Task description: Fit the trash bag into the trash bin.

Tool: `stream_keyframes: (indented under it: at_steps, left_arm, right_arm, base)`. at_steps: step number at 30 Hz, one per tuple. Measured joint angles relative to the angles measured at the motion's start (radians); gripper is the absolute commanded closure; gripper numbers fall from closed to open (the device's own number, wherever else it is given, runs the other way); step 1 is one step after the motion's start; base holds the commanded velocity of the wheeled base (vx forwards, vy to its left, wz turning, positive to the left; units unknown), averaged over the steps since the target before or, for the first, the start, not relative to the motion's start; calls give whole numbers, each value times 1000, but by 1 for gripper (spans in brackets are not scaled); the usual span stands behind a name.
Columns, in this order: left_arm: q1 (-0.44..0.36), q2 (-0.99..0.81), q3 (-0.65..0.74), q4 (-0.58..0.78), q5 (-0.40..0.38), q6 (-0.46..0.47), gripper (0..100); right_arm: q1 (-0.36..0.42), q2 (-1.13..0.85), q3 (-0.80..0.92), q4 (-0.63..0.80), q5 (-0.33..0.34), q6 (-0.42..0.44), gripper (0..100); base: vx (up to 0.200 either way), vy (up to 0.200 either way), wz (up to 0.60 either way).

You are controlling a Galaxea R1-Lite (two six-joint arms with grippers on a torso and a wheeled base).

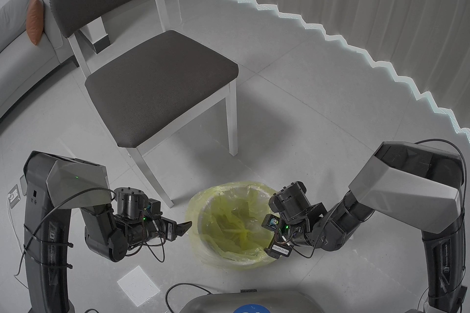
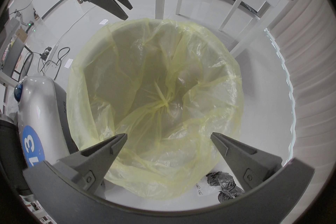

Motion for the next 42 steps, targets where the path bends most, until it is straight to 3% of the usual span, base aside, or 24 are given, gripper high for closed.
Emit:
stream_keyframes:
  at_steps: [42]
  left_arm:
    - [3, 14, 43, -70, 0, -1, 0]
  right_arm:
    - [51, -36, 93, -10, 10, 13, 0]
  base:
    - [0, 0, 0]
